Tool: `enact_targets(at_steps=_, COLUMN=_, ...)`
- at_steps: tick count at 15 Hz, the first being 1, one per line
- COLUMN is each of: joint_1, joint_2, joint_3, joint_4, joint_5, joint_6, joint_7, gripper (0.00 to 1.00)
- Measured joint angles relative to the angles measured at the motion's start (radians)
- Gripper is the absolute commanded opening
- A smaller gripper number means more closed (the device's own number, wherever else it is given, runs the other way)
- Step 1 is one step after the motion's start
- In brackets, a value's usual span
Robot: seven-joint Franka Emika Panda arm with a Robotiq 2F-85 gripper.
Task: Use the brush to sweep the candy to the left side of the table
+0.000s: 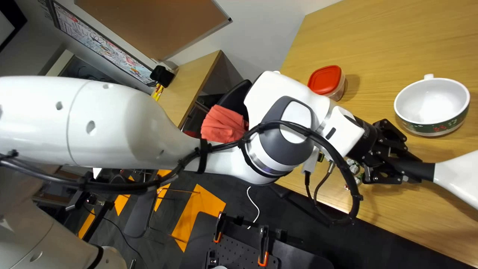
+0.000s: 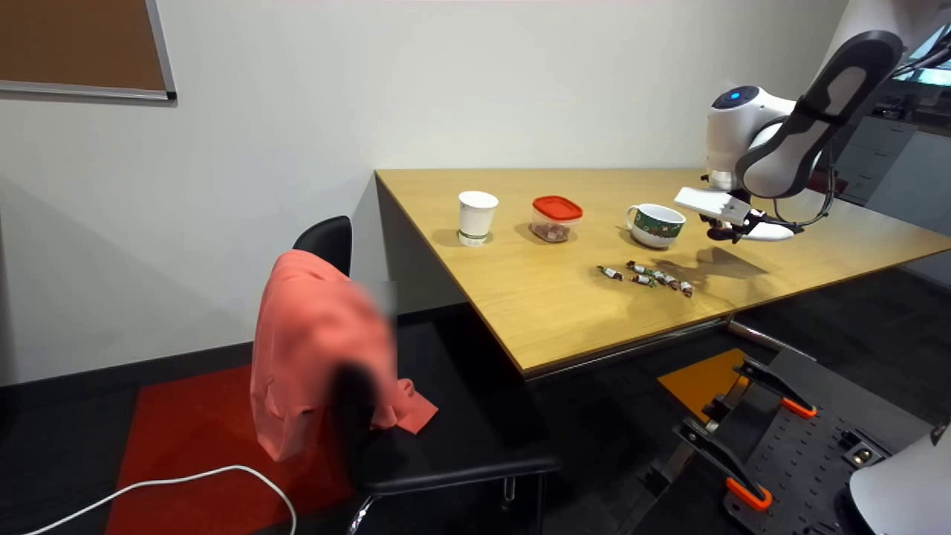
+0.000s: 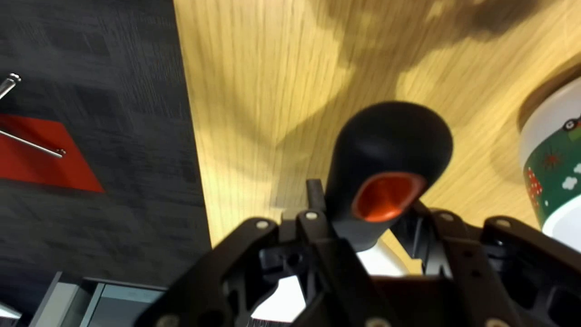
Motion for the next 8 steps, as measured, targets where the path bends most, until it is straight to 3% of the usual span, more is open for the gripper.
enact_targets(at_steps=2, joint_1=0.03, joint_2=-0.049, joint_3=-0.025, joint_4=-0.018, joint_5=-0.025, joint_6=-0.023, joint_7=0.0, gripper=0.13)
enact_targets(at_steps=8, joint_1=0.033, joint_2=-0.175, joint_3=-0.017, joint_4=-0.098, joint_5=-0.048, joint_6=-0.019, joint_7=-0.017, gripper=0.13)
